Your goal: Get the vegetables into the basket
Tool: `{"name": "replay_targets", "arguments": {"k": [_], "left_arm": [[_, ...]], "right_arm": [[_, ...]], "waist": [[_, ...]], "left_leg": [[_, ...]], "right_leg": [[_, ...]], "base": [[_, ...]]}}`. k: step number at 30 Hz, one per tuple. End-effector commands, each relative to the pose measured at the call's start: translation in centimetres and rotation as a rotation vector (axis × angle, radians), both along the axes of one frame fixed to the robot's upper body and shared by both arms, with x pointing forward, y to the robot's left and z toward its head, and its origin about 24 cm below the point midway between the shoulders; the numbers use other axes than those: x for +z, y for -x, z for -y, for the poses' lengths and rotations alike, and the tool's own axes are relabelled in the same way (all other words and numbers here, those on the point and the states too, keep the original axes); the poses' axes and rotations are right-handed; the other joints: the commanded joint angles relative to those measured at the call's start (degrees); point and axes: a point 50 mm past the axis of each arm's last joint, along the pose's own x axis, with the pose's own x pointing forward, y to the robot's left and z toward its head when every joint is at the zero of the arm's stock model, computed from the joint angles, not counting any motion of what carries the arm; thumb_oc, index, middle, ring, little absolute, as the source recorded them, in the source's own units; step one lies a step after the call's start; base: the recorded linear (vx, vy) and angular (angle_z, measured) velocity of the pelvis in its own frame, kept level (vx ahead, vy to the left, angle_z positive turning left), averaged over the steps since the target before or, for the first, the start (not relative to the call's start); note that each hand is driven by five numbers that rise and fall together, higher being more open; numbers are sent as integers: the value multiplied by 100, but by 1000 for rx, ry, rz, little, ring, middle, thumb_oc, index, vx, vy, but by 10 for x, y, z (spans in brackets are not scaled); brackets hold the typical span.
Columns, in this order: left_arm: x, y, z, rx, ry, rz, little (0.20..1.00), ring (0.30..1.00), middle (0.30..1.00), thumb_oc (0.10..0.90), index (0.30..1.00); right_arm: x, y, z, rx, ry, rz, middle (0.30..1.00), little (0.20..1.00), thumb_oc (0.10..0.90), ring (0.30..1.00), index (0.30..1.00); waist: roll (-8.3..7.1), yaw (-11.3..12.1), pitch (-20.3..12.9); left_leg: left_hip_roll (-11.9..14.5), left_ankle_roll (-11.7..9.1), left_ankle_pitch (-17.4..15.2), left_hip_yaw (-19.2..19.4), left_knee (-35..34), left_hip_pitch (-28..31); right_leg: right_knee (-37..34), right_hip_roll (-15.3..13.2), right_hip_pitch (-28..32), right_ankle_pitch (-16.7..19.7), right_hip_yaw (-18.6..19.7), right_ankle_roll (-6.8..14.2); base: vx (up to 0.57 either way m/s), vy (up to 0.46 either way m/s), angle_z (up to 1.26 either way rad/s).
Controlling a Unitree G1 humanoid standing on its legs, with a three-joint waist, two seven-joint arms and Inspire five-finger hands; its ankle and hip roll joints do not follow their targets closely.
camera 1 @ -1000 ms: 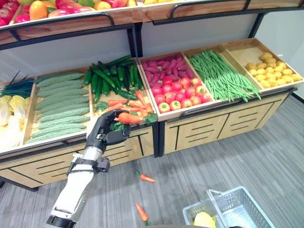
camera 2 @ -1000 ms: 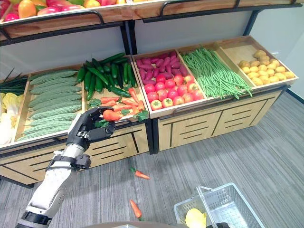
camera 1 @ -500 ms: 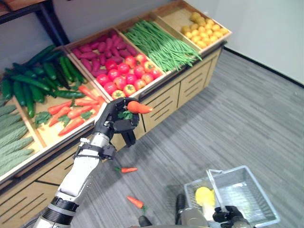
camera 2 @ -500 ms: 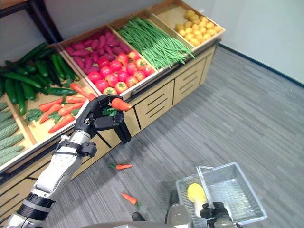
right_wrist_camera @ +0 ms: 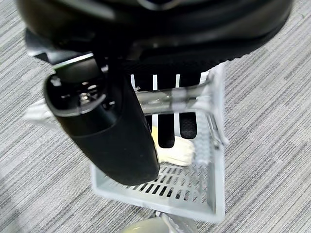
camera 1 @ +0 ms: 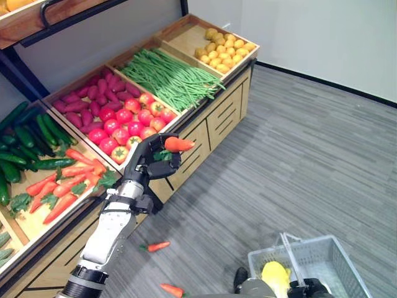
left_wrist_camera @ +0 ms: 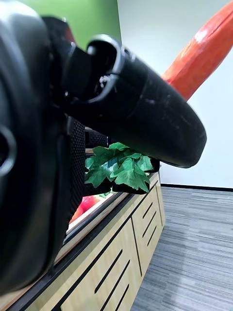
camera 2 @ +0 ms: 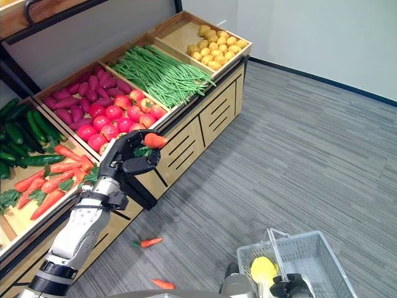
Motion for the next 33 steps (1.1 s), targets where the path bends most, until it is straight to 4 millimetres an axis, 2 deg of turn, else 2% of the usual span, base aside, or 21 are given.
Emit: {"name": "replay_targets", "arguments": {"k": [1, 2, 5, 6, 7, 8, 9, 10, 12, 13, 14, 15, 18, 19, 20, 21, 23, 26, 28, 29, 33], "left_arm": [[47, -4, 2, -13, 34, 245, 300, 300, 300, 400, 300], [45, -5, 2, -7, 39, 238, 300, 300, 300, 400, 300], [46, -6, 1, 0, 40, 246, 300, 300, 300, 400, 300], [48, -6, 2, -2, 43, 252, 300, 300, 300, 400, 300], [49, -6, 3, -3, 44, 261, 300, 300, 300, 400, 300], [50, -6, 3, -3, 44, 262, 300, 300, 300, 400, 300], [50, -6, 0, 16, 49, 269, 300, 300, 300, 400, 300], [50, -6, -1, 20, 50, 268, 300, 300, 300, 400, 300], [47, -5, -4, 42, 60, 260, 300, 300, 300, 400, 300], [45, -2, -8, 64, 62, 255, 300, 300, 300, 400, 300], [45, -2, -8, 65, 61, 255, 300, 300, 300, 400, 300], [43, 0, -12, 79, 57, 251, 300, 300, 300, 400, 300], [40, 7, -18, 105, 53, 247, 300, 300, 300, 400, 300], [40, 9, -20, 115, 51, 251, 300, 300, 300, 400, 300], [39, 12, -25, 140, 50, 255, 300, 300, 300, 400, 300], [40, 12, -25, 140, 50, 256, 300, 300, 300, 400, 300], [39, 13, -28, 159, 41, 256, 300, 300, 300, 400, 300], [36, 15, -29, 149, 24, 242, 300, 300, 300, 400, 300], [37, 15, -31, 147, -1, 240, 300, 300, 300, 400, 300], [37, 15, -31, 147, -1, 240, 300, 300, 300, 400, 300], [36, 13, -37, 165, -54, 226, 300, 300, 300, 400, 300]], "right_arm": [[4, -7, 5, -16, 20, 61, 300, 300, 400, 300, 300], [5, -2, 10, -39, 30, 50, 300, 300, 400, 300, 300], [6, 10, 17, -71, 47, 28, 300, 300, 400, 300, 300], [7, 17, 22, -91, 60, 11, 300, 300, 400, 300, 300], [8, 20, 27, -93, 74, -2, 300, 300, 400, 300, 300], [8, 20, 27, -94, 73, -1, 300, 300, 400, 300, 300], [9, 19, 28, -77, 79, -8, 300, 300, 400, 300, 300], [9, 19, 29, -72, 79, -12, 300, 300, 400, 300, 300], [9, 15, 29, -43, 83, -17, 300, 300, 400, 300, 300], [9, 11, 27, -23, 80, -22, 300, 300, 400, 300, 300], [9, 11, 27, -23, 80, -22, 300, 300, 400, 300, 300], [9, 11, 27, -14, 79, -28, 300, 300, 400, 300, 300], [10, 10, 30, 10, 94, -34, 300, 300, 400, 300, 300], [11, 8, 31, 18, 101, -34, 300, 300, 400, 300, 300], [12, 2, 31, 43, 110, -25, 300, 300, 400, 300, 300], [12, 2, 31, 44, 110, -25, 300, 300, 400, 300, 300], [12, -2, 30, 54, 109, -20, 300, 300, 400, 300, 300], [10, -2, 25, 71, 93, -27, 300, 300, 400, 300, 300], [7, -1, 20, 62, 77, -26, 300, 300, 400, 300, 300], [7, -1, 20, 62, 76, -26, 300, 300, 400, 300, 300], [6, -12, 10, 73, 53, 7, 300, 300, 400, 300, 300]], "waist": [[-100, -78, -357], [-39, -131, -328], [-14, -207, -248], [-90, -195, -223], [-219, -102, -103], [-227, -98, -96], [-294, 20, -4], [-334, 64, 29], [-443, 193, 70], [-570, 299, 83], [-577, 298, 79], [-619, 306, 77], [-683, 363, 127], [-690, 399, 164], [-666, 484, 208], [-666, 481, 214], [-660, 532, 219], [-654, 535, 146], [-655, 522, 37], [-657, 530, 40], [-654, 574, -57]], "left_leg": [[-542, -18, -640, -146, -249, -75], [-517, -66, -535, -122, -340, -83], [-432, -176, -380, -129, -356, -124], [-277, -320, -299, -140, -7, -253], [-32, -516, -96, -261, 782, -464], [4, -546, -110, -268, 858, -489], [37, -626, 57, -685, 1285, -655], [48, -625, 73, -845, 1448, -760], [-157, -491, -12, -1610, 1617, -1048], [-418, -269, -236, -2103, 1239, -1263], [-427, -261, -228, -2098, 1229, -1266], [-457, -234, -227, -2199, 881, -1239], [-563, -249, 10, -2819, 182, -1422], [-632, -264, 177, -3184, 75, -1553], [-750, -327, 324, -3868, -125, -1600], [-749, -328, 330, -3869, -137, -1590], [-800, -281, 282, -4187, -96, -1565], [-780, -153, 111, -3970, -136, -1354], [-864, 19, -48, -3844, -151, -1188], [-864, 20, -48, -3836, -154, -1181], [-937, 183, -134, -3626, -368, -952]], "right_leg": [[-585, 9, 185, -26, 658, 844], [-469, 56, 82, -128, 705, 803], [-283, 114, -56, -259, 741, 727], [-238, 155, -55, -389, 727, 634], [-257, 232, 55, -513, 804, 518], [-262, 246, 61, -522, 807, 499], [-248, 308, 107, -569, 901, 421], [-268, 329, 122, -586, 941, 387], [-356, 366, 149, -587, 1122, 340], [-446, 362, 140, -507, 1290, 321], [-455, 355, 137, -501, 1291, 322], [-476, 348, 145, -488, 1342, 321], [-396, 326, 155, -529, 1403, 243], [-356, 330, 169, -539, 1459, 199], [-243, 371, 187, -600, 1693, 154], [-231, 371, 186, -607, 1693, 153], [-130, 403, 181, -674, 1936, 158], [-25, 386, 255, -750, 2113, 195], [53, 290, 352, -779, 2226, 297], [57, 290, 352, -781, 2234, 298], [166, 226, 293, -784, 2472, 440]], "base": [[108, -243, -13], [98, -254, -17], [106, -288, -15], [240, -596, -2], [198, -491, 3], [174, -385, -5], [82, -189, -37], [109, -229, -54], [59, -113, -69], [24, -39, -85], [38, -31, -80], [57, 0, -52], [64, 25, -20], [105, 165, -20], [81, 147, -30], [99, 174, -70], [124, 195, -80], [188, 276, -42], [241, 370, -36], [190, 318, -33], [133, 267, -30]]}}
